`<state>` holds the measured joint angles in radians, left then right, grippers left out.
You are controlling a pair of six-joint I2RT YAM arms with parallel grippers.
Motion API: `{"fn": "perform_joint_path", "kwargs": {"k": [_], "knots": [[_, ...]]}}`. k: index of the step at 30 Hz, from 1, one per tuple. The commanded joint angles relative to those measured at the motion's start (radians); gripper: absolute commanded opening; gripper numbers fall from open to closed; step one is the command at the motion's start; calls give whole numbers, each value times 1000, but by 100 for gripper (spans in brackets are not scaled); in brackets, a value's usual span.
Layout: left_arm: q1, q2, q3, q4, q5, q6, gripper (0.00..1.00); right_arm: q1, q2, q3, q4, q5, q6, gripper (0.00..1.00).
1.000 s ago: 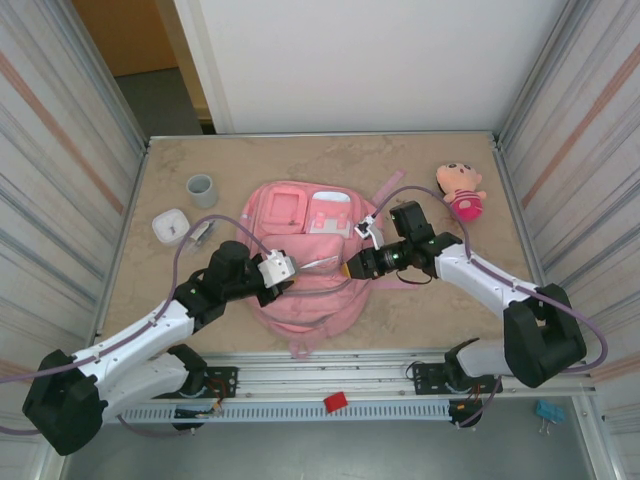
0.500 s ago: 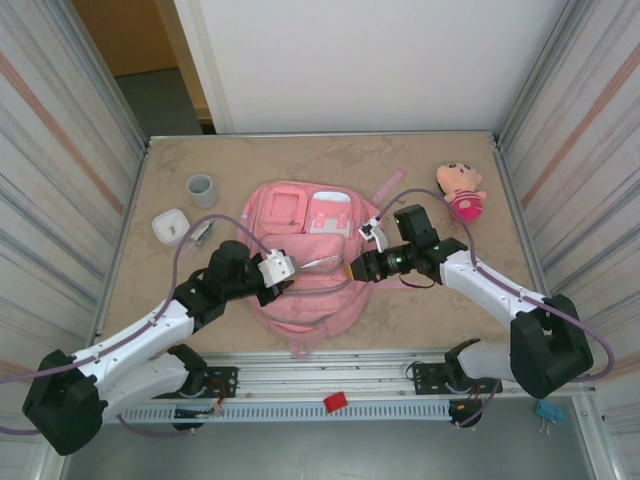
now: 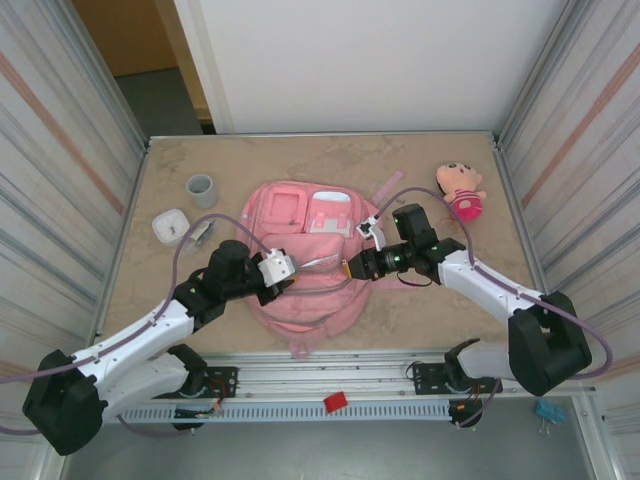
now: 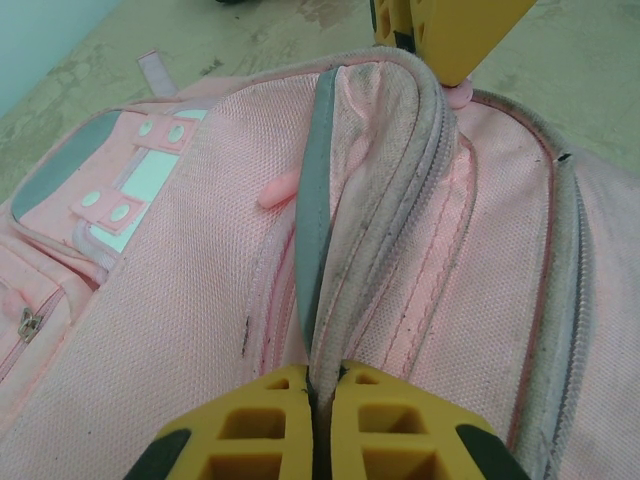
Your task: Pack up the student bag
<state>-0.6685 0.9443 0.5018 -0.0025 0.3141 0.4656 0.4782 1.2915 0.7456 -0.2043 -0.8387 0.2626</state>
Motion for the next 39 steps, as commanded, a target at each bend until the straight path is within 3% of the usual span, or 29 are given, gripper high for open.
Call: {"fn": "perform_joint_path", "kwargs": {"k": [1, 20, 39], "knots": [[6, -23, 47, 80, 9, -23, 6, 5, 7, -4, 14, -20, 23, 19], [6, -9, 53, 82, -17, -36, 5, 17, -48, -15, 3, -19, 47, 5], [6, 49, 81, 128, 8, -69, 5, 150, -104, 5, 40, 52, 110, 1]]}}
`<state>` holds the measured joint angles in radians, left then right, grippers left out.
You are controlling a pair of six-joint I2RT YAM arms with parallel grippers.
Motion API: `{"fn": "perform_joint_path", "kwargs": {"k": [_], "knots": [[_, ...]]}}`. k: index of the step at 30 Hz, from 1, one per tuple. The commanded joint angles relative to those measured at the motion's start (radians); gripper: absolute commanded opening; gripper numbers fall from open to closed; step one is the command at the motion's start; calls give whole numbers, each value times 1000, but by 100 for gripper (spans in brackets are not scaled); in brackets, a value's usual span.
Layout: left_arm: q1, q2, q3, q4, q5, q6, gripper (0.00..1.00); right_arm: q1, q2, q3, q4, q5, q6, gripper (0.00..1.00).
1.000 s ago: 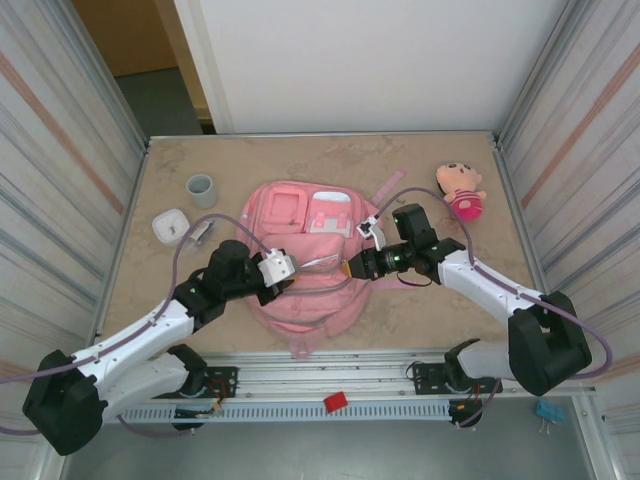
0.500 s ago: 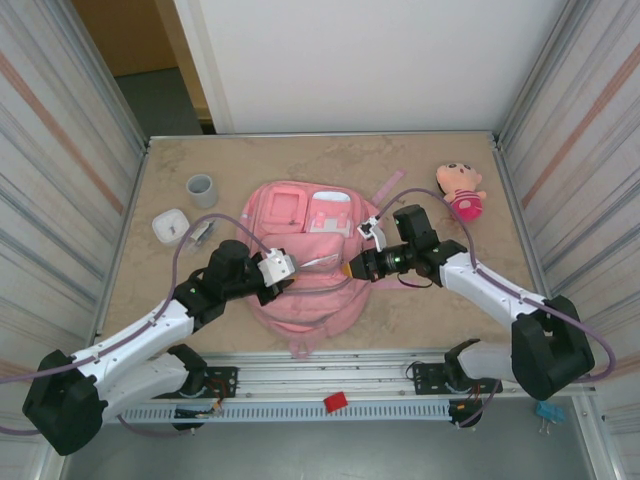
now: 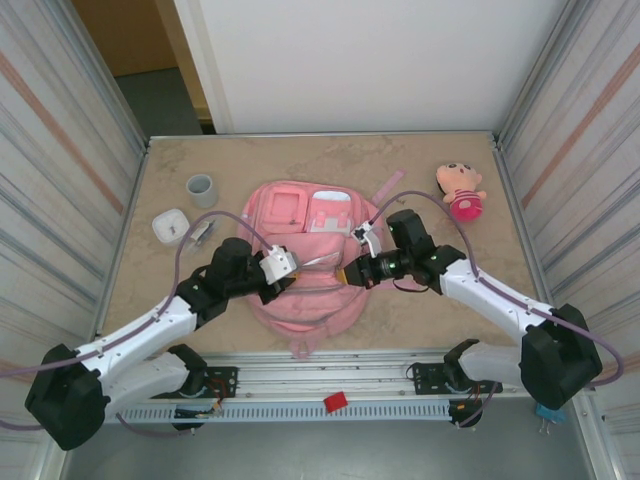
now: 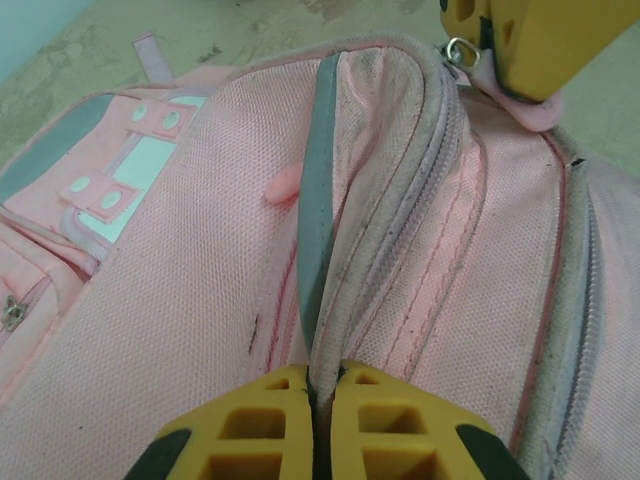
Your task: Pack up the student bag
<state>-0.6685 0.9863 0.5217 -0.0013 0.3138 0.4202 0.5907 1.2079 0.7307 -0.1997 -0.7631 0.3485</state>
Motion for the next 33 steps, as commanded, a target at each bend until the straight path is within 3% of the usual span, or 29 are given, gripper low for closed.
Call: {"fn": "perform_joint_path", "kwargs": {"k": [1, 15, 23, 26, 33], "knots": [[6, 9, 61, 136, 15, -27, 5, 51, -18, 26, 41, -17, 30, 1], [-17, 72, 87, 193, 72, -49, 5, 178, 107, 95, 133, 36, 92, 3], [-19, 53, 84, 185, 63, -39, 6, 188, 104, 92, 151, 103, 132, 20], [-19, 42, 79, 182, 48, -38, 6, 160, 59, 45, 195, 113, 190, 32], [-19, 45, 71, 190, 47, -40, 6, 76, -19, -48, 251, 145, 347, 43]]}}
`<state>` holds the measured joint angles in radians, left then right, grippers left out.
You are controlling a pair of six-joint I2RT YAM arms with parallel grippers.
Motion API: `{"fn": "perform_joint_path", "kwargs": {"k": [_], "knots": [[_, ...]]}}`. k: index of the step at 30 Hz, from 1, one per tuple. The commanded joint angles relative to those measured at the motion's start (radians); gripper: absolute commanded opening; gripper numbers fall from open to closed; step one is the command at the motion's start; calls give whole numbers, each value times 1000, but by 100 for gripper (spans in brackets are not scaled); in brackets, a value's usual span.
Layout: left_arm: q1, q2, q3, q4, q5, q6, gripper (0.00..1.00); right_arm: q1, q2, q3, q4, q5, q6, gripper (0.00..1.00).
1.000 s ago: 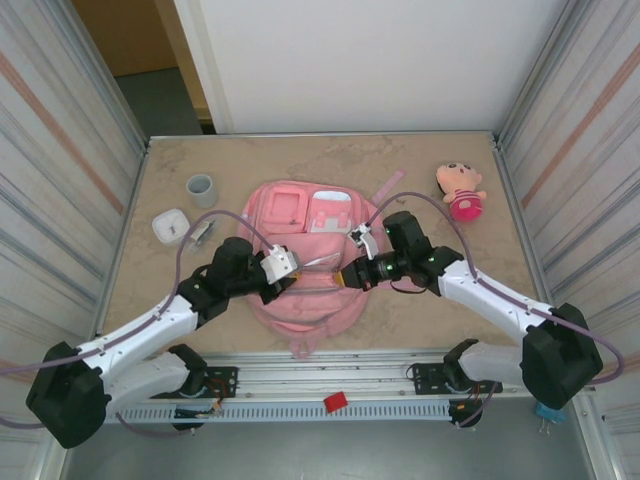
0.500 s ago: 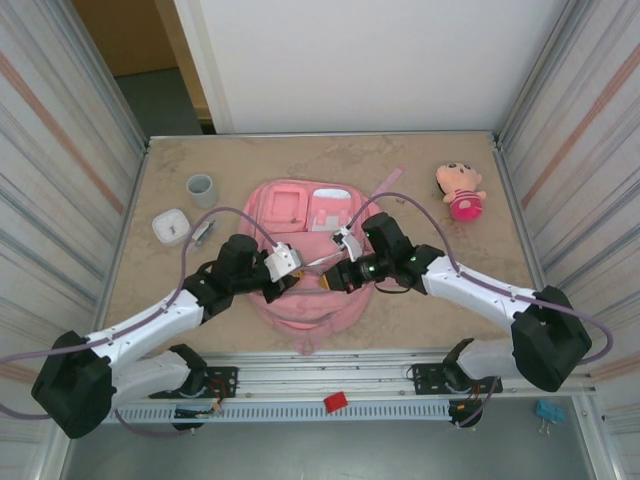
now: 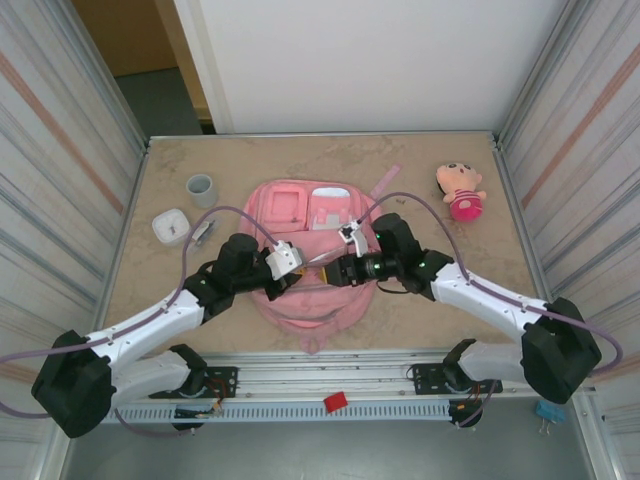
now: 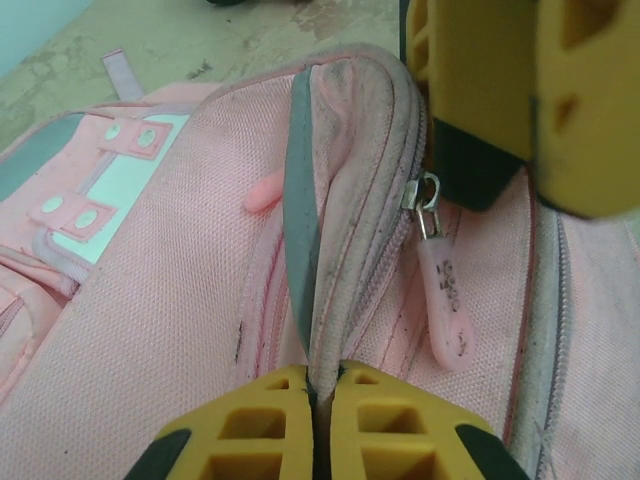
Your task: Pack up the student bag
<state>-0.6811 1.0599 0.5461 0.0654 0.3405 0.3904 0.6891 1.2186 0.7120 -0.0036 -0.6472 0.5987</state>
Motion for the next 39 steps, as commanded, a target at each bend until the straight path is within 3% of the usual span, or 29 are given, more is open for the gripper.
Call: {"fn": "perform_joint_path", "kwargs": {"k": [1, 6, 20, 23, 27, 33, 39], "knots": [[-6, -29, 46, 123, 20, -10, 6, -30, -34, -38, 72, 34, 124, 44], [-6, -31, 45, 123, 31, -9, 6, -52, -36, -41, 105, 75, 220, 50], [-6, -51, 31, 111, 84, 25, 7, -88, 10, -75, 301, 128, 509, 51], [-8, -53, 35, 104, 84, 17, 7, -82, 18, -89, 326, 164, 559, 31], [-24, -56, 83, 14, 69, -38, 16, -67, 17, -101, 322, 223, 563, 8], [-76, -132, 126, -117, -1, -217, 28, -47, 23, -93, 334, 223, 563, 3], [-89, -207, 132, -217, -65, -536, 37, -28, 19, -67, 338, 216, 562, 2]]}}
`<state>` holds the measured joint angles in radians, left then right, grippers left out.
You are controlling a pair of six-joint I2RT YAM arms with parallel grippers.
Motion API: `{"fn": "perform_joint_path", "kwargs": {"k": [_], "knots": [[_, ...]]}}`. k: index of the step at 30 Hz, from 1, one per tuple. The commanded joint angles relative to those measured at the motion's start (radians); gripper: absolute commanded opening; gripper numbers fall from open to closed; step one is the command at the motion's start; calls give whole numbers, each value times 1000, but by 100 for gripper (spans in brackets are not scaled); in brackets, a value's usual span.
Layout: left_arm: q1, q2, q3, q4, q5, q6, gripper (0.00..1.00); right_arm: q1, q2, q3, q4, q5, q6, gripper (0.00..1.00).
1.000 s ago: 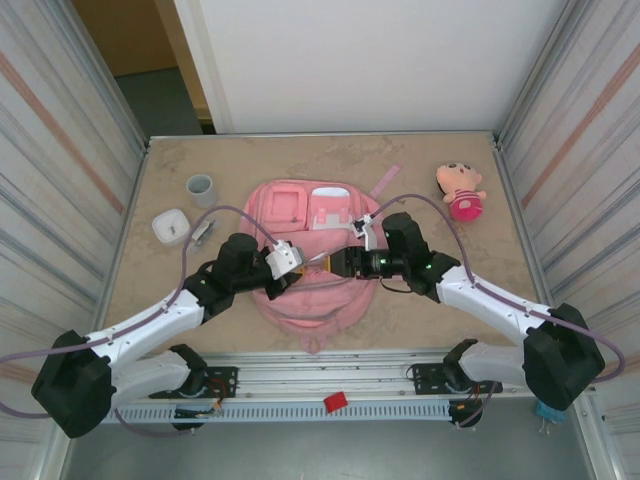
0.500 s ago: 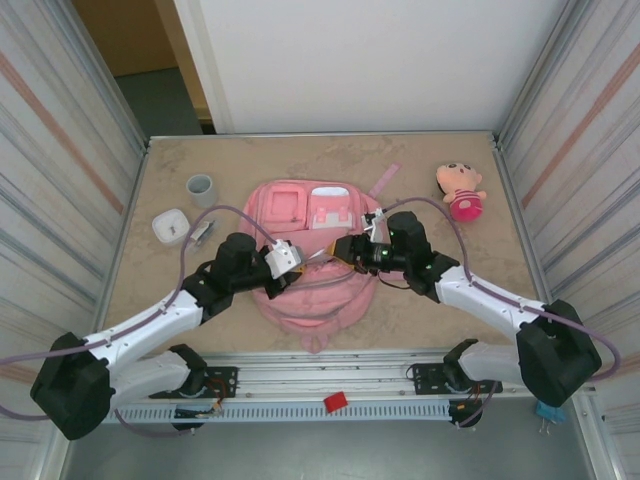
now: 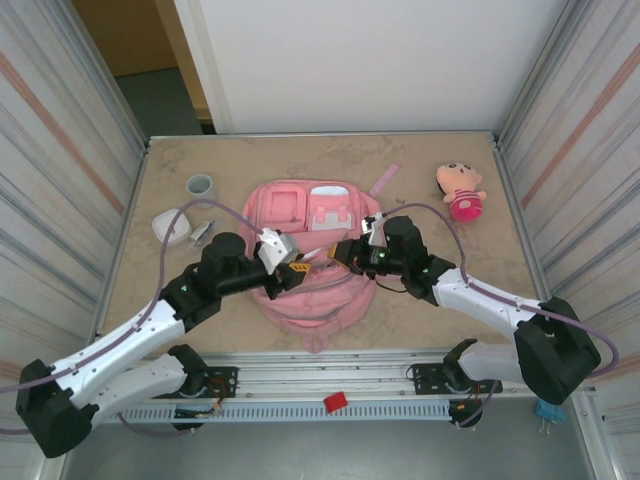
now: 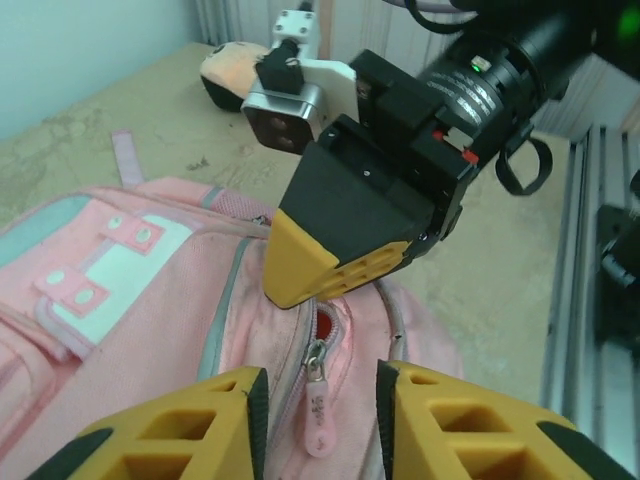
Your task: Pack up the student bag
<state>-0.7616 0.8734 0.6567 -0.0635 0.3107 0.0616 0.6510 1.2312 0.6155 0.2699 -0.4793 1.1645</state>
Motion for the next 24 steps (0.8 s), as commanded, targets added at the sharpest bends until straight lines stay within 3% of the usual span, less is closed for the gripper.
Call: {"fn": "perform_joint_path", "kwargs": {"k": [1, 10, 18, 24], "knots": [[-10, -27, 20, -99, -36, -257, 39, 15, 5, 36, 64, 47, -3, 2], [-46, -16, -21, -145, -37, -491, 46, 45, 10, 100, 25, 49, -34, 3], [-49, 66, -88, 18, -76, -565, 50, 54, 21, 116, 25, 36, -39, 2], [-51, 142, -53, 29, -90, -555, 52, 61, 24, 124, 20, 34, -42, 1]]}}
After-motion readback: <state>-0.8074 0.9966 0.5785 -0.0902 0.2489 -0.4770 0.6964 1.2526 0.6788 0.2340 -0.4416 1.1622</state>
